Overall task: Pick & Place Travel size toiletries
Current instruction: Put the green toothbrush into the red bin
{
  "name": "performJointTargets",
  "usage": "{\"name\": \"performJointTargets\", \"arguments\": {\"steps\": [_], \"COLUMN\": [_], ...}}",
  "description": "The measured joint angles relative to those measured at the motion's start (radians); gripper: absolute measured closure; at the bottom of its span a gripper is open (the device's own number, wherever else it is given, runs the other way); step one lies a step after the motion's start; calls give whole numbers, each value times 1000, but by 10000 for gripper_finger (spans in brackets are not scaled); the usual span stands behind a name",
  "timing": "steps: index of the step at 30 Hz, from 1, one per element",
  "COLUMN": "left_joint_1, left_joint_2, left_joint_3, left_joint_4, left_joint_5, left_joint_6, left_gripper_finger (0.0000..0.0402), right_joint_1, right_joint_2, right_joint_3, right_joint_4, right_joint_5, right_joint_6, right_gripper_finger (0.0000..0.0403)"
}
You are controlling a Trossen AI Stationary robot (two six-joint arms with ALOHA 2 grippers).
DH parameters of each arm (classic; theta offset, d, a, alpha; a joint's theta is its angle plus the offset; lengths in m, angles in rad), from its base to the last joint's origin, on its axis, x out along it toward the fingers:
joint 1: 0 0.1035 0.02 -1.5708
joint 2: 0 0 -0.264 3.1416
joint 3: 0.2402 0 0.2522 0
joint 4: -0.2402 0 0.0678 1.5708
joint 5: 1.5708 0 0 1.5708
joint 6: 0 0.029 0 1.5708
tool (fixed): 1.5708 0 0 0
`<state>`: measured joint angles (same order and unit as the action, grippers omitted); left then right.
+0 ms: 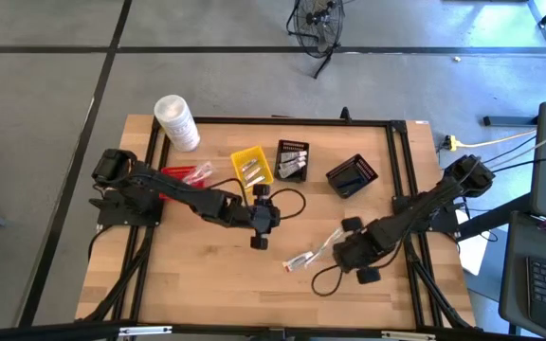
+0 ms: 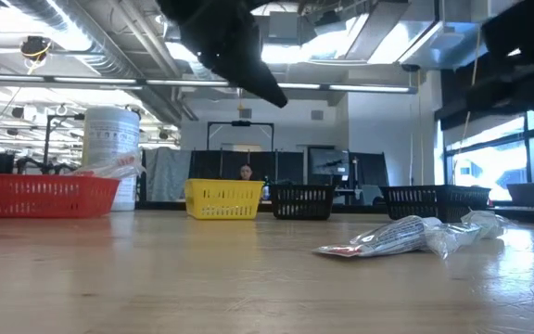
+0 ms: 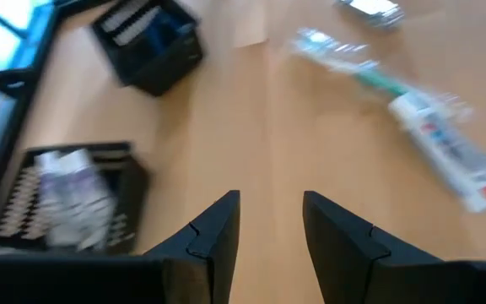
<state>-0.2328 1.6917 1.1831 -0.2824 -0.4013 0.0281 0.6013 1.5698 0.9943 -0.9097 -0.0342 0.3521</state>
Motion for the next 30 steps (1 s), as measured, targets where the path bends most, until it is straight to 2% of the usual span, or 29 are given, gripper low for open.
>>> {"name": "performJointTargets", "arguments": {"steps": [3, 6, 8, 12, 17, 19, 25, 27, 30], "left_joint_1": [-8, -8, -7, -7, 6, 13, 41, 46, 46], "left_joint_2": [0, 0, 0, 0, 0, 0, 0, 0, 0], "left_joint_3": [0, 0, 0, 0, 0, 0, 0, 0, 0], "left_joint_4": [-37, -71, -84, -87, -81, -79, -72, -68, -65], "left_joint_5": [-62, -77, -78, -78, -78, -78, -77, -77, -77], "left_joint_6": [-10, -34, -42, -42, -43, -45, -122, -139, -149], "left_gripper_finger": [275, 275, 275, 275, 275, 275, 275, 275, 275], "right_joint_1": [25, 53, 69, 103, 112, 111, 86, 70, 26], "right_joint_2": [-31, -94, -153, -294, -423, -439, -405, -381, -345], "right_joint_3": [-4, -41, -86, -211, -363, -409, -523, -541, -545], "right_joint_4": [-108, -103, -75, 27, 272, 412, 881, 964, 972], "right_joint_5": [96, 168, 178, 177, 178, 192, 222, 264, 361], "right_joint_6": [105, 138, 162, 202, 197, 126, -246, -283, -279], "right_gripper_finger": [293, 293, 293, 293, 293, 293, 293, 293, 293]}}
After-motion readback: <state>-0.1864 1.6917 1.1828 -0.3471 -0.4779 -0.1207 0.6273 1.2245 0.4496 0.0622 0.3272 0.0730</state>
